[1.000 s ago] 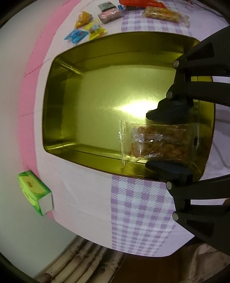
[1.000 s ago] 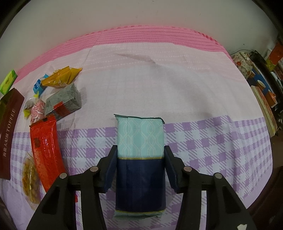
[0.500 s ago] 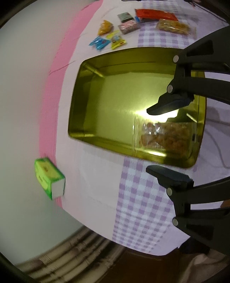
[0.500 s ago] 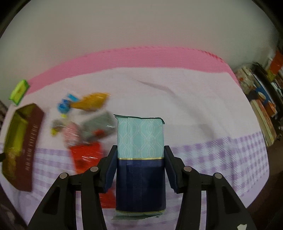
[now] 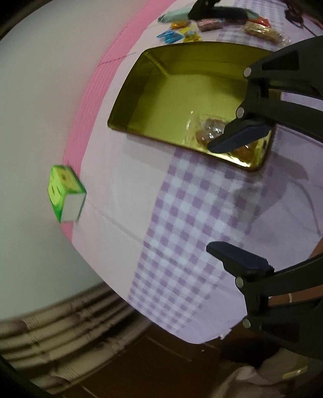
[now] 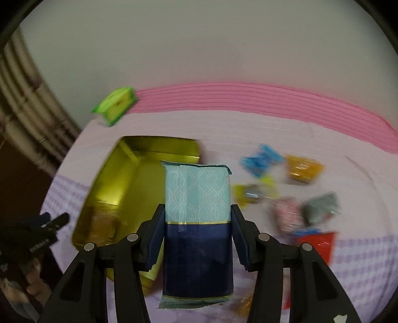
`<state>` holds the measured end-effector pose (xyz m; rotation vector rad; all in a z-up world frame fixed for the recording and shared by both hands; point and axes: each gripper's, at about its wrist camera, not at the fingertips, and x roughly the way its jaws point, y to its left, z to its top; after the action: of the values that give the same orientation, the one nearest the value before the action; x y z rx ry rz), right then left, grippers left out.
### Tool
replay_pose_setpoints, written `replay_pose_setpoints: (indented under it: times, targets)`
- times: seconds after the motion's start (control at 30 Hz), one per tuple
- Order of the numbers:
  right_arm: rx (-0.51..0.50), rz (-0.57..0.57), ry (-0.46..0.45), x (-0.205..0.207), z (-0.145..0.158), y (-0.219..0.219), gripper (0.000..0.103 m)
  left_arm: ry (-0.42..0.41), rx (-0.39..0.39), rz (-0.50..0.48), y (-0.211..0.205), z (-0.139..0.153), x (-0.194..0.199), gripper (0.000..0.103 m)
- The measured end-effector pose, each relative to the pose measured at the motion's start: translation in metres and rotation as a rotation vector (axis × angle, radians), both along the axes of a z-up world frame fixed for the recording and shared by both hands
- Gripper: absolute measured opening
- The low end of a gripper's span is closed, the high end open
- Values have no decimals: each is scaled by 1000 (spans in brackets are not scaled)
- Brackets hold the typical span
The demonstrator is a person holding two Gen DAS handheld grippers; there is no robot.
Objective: Organize snacks
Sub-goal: 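Move the held teal package over the gold tray and open the right gripper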
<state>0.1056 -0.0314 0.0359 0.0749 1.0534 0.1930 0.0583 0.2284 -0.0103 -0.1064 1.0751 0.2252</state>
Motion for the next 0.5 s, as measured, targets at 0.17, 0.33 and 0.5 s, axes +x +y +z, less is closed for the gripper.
replay_pose_setpoints:
  times: [0.17, 0.33, 0.5]
  targets:
    - [20, 61, 33, 10, -17, 43, 46, 11, -51, 55, 14, -4, -10, 78]
    - [39, 83, 88, 17, -41, 68, 47, 35, -15, 75, 17, -11, -10, 78]
    - [9, 78, 117, 20, -59, 77, 46, 42, -17, 70, 17, -15, -9, 78]
